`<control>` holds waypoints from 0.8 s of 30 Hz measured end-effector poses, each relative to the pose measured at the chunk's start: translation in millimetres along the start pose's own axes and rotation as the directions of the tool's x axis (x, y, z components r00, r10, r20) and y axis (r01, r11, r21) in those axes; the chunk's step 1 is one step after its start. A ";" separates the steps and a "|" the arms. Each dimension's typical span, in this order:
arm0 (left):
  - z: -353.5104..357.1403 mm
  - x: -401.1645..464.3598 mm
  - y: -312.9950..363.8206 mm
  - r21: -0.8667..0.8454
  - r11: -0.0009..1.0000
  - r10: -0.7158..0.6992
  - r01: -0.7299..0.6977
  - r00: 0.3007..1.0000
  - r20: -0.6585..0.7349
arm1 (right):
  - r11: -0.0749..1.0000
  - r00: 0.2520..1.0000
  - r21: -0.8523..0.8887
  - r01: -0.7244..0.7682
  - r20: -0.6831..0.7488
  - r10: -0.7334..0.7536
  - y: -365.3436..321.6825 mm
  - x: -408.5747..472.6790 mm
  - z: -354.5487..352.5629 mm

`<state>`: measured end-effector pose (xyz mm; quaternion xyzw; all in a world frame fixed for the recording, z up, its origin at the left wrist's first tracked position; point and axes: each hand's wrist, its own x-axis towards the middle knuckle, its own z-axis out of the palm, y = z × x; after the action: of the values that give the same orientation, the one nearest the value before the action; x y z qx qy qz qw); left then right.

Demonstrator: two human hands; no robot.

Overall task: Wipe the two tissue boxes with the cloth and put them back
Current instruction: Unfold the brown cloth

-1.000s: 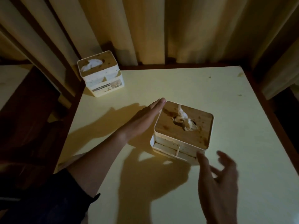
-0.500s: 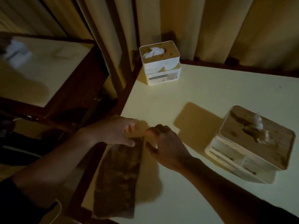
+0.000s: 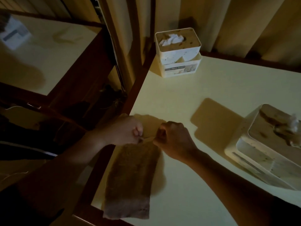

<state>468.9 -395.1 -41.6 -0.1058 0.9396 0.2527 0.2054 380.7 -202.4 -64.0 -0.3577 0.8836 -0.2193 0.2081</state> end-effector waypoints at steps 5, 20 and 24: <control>-24.2 30.2 29.9 -0.212 0.973 0.068 -0.094 0.990 -0.126 | 0.980 0.980 0.147 -0.131 -0.128 0.150 19.3 10.9 -48.5; -53.2 48.4 75.5 -0.049 0.929 0.311 -0.366 0.849 -0.427 | 0.959 0.825 0.275 0.063 -0.555 0.105 27.4 5.2 -151.5; -66.7 43.3 88.7 0.293 0.823 0.568 -0.487 0.696 -0.439 | 0.914 0.732 0.402 0.064 -0.641 0.231 29.0 -2.8 -171.7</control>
<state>381.2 -358.4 30.1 0.1222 0.9662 0.1906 -0.1233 276.8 -140.6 61.4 -0.1625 0.8500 -0.4986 -0.0491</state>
